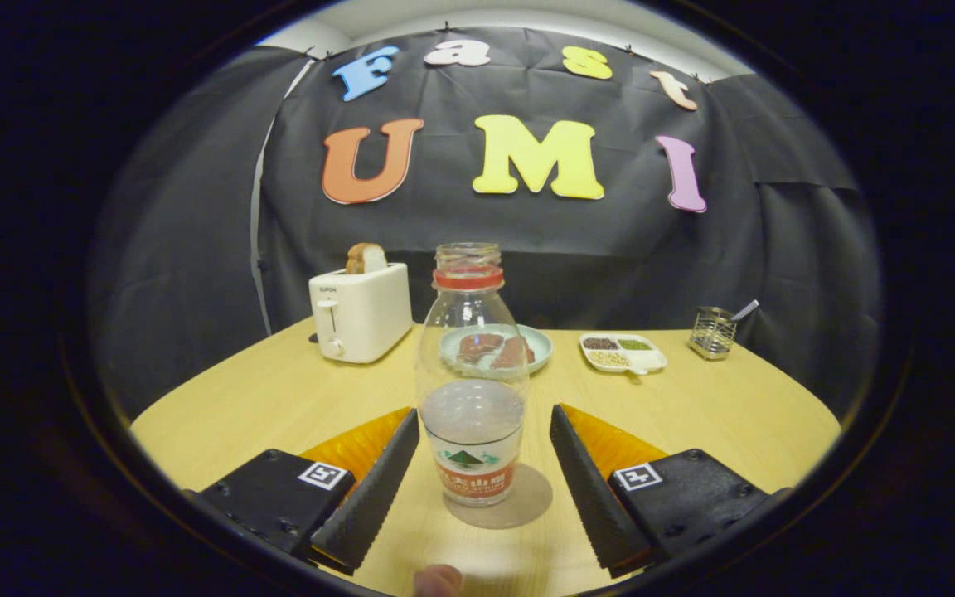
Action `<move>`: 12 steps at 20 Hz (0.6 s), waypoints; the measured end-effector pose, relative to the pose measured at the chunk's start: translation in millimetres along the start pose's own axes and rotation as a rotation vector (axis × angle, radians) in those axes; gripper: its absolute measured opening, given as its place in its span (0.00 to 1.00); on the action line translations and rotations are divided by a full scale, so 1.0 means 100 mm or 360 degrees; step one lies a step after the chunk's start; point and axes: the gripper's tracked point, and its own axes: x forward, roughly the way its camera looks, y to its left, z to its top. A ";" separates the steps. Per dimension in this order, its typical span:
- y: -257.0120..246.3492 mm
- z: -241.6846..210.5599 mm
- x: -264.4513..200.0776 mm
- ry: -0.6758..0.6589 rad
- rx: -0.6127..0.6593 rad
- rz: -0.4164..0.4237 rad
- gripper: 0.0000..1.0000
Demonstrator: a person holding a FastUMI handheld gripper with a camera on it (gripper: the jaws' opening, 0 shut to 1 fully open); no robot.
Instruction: Take the bottle from table, then pour the juice into the cup, finally place the bottle on the coaster
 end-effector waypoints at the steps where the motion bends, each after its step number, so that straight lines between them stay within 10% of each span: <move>1: -0.03 0.04 -0.07 -0.0013 -0.0004 -0.0019 1.00; 12: -0.04 0.73 -1.55 -0.0281 0.0092 -0.0066 1.00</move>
